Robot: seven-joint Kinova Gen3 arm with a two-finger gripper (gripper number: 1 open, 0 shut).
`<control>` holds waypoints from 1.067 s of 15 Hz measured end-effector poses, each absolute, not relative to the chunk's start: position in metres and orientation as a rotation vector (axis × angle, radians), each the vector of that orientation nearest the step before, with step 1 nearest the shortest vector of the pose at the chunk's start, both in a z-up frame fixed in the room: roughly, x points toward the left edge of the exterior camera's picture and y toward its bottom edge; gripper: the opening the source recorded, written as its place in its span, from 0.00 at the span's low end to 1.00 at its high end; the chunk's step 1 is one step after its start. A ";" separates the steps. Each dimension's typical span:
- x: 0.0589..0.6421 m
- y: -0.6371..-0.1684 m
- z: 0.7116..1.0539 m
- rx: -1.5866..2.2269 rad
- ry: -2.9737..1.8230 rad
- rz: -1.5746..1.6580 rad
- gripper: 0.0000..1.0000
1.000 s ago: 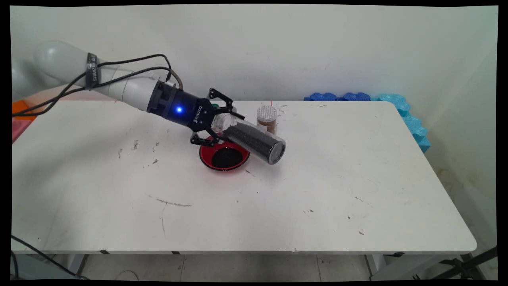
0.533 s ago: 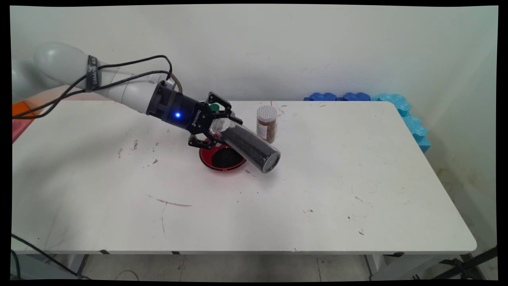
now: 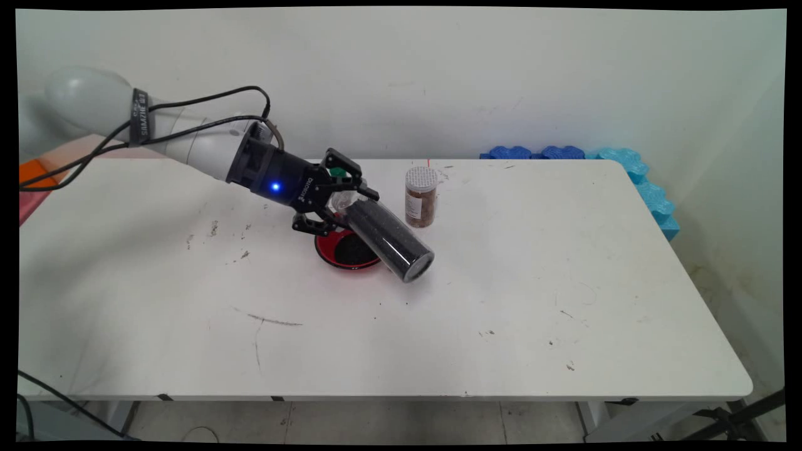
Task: Pour the black seasoning powder in the red bowl
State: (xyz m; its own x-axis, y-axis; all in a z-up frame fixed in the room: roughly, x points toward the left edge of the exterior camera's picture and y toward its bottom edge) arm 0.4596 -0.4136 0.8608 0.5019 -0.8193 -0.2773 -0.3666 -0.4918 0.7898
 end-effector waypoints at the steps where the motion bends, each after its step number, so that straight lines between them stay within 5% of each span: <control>1: 0.459 -0.413 0.862 2.065 -0.982 -0.856 0.00; 16: 0.457 -0.394 0.894 1.810 -1.293 -0.643 0.00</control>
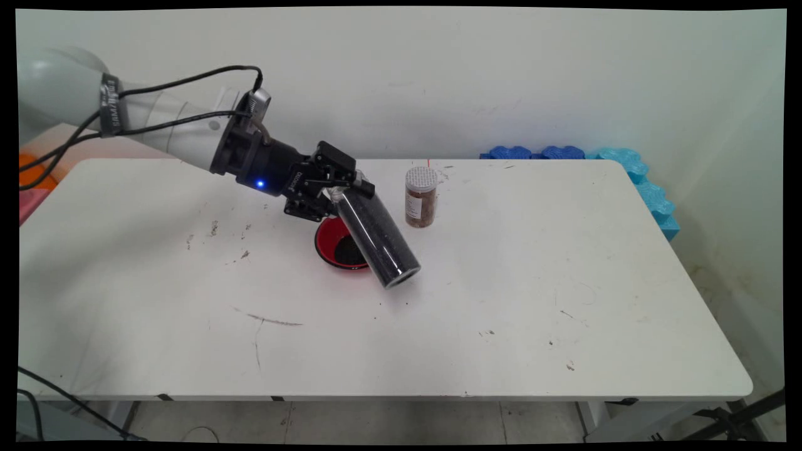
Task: Pour the black seasoning powder in the red bowl
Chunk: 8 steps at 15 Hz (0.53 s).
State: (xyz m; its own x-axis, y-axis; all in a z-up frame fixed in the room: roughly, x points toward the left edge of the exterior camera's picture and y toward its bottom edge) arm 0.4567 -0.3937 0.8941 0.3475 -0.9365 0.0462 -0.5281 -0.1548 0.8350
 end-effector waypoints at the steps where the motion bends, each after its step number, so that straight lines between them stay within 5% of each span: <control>1: 0.456 -0.392 0.897 1.787 -1.316 -0.630 0.00; 8: 0.450 -0.383 0.916 1.616 -1.476 -0.516 0.00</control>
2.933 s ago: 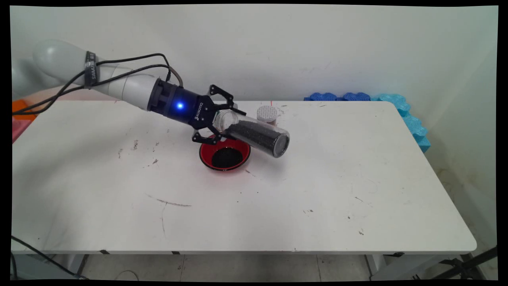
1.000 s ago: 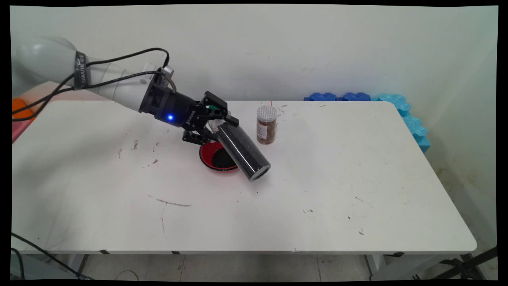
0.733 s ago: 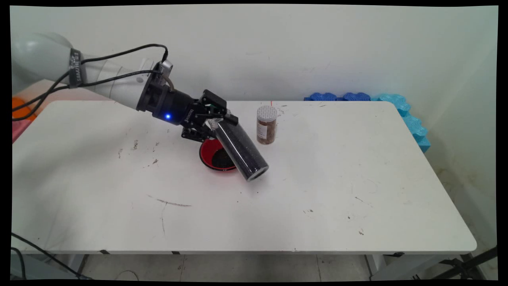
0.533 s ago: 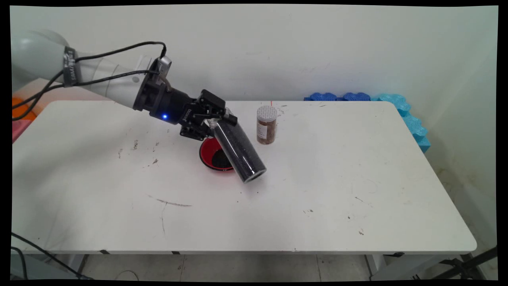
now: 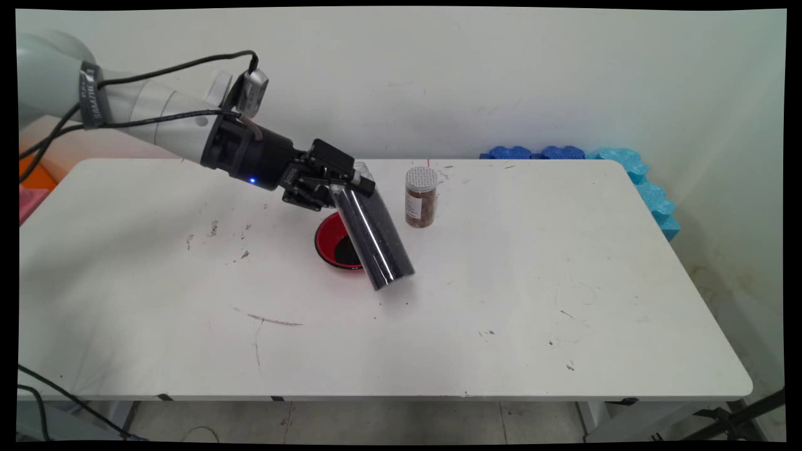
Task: Pour the black seasoning powder in the red bowl
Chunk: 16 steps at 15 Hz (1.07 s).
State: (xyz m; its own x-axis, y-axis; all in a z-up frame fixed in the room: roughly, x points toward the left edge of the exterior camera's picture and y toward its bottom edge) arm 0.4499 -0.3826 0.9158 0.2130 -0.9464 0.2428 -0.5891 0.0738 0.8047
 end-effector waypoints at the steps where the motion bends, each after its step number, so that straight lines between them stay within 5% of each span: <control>1: 0.449 -0.382 0.919 1.589 -1.500 -0.497 0.00; 16: 0.430 -0.376 0.974 1.119 -1.823 -0.100 0.00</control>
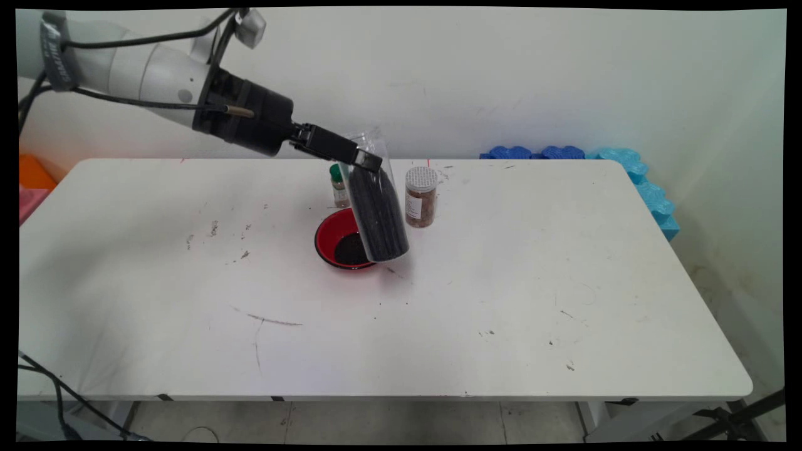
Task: Pour the black seasoning powder in the red bowl
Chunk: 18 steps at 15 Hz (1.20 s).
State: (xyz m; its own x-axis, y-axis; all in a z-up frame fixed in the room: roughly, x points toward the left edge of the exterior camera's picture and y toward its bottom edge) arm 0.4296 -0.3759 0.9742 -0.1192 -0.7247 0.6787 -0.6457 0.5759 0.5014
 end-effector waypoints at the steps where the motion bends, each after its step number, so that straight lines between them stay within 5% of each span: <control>1: 0.427 -0.375 0.978 1.085 -1.836 -0.075 0.00; 18: 0.388 -0.361 1.022 0.697 -1.919 0.209 0.00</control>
State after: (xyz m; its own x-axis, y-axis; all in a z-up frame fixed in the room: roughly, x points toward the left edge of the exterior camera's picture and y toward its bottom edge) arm 0.3884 -0.3607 1.0216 -0.2944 -0.3746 0.8792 -0.5550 0.8160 0.1619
